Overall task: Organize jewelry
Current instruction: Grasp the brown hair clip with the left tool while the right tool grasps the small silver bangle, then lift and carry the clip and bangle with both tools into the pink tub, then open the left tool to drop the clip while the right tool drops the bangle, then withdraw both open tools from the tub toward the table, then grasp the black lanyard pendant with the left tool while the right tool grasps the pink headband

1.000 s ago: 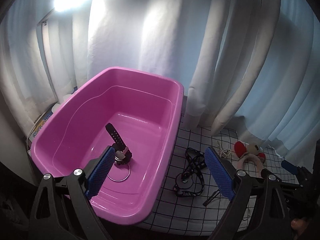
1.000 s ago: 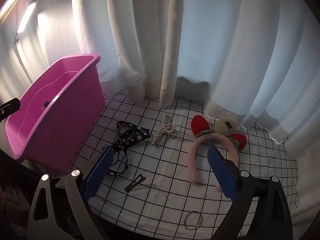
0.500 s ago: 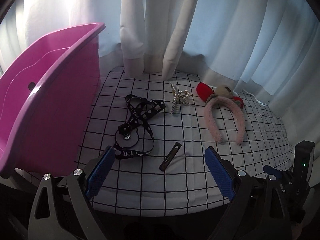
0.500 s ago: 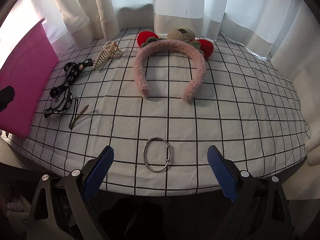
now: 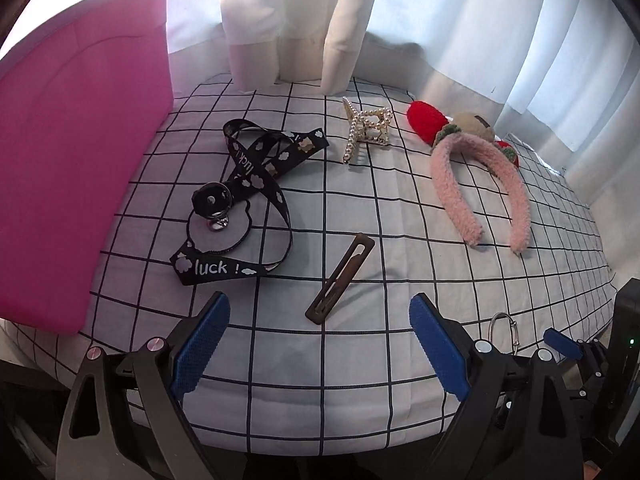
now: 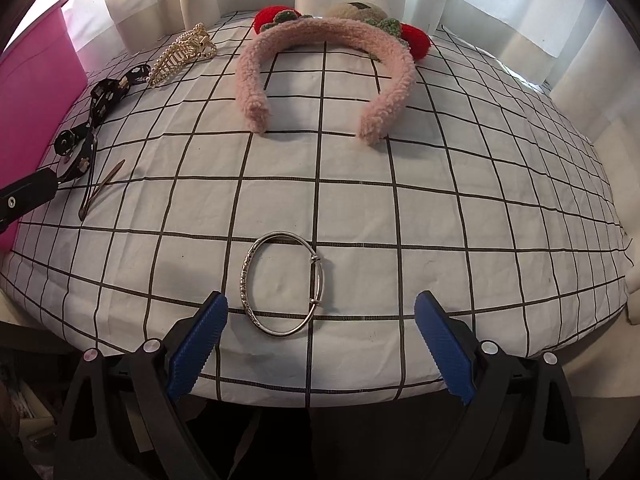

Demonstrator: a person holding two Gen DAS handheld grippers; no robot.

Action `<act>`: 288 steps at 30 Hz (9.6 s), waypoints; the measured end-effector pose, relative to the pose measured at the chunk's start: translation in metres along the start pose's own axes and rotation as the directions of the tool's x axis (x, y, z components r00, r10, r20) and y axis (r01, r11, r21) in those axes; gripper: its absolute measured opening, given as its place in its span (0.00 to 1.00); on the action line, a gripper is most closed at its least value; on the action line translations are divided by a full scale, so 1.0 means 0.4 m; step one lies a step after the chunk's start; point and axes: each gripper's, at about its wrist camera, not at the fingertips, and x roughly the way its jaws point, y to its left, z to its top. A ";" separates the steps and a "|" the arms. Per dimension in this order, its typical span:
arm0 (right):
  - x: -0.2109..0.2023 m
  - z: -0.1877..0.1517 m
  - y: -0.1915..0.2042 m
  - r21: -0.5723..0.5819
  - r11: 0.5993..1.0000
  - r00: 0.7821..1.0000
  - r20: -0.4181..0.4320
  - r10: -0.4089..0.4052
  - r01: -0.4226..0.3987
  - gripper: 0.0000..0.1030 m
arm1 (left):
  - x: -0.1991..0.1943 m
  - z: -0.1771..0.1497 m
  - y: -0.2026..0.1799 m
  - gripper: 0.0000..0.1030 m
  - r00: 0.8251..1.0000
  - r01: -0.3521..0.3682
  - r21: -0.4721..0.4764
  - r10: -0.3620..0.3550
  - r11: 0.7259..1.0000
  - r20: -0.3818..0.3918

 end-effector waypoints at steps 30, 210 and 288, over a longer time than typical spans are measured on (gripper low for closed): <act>0.026 0.012 -0.017 0.012 1.000 0.999 0.020 0.029 -0.029 0.92 | 0.141 0.002 -0.072 0.81 0.999 -0.024 0.085 0.026 0.996 -0.020; -0.333 0.253 -0.051 0.035 0.986 0.926 0.350 0.141 -0.164 0.63 | -0.268 0.204 0.113 0.86 0.982 -0.037 -0.139 0.062 0.990 0.180; 0.176 0.407 -0.128 0.054 0.998 0.995 0.095 0.007 -0.013 0.92 | 0.242 0.222 0.143 0.95 0.970 -0.242 -0.197 0.230 0.950 -0.084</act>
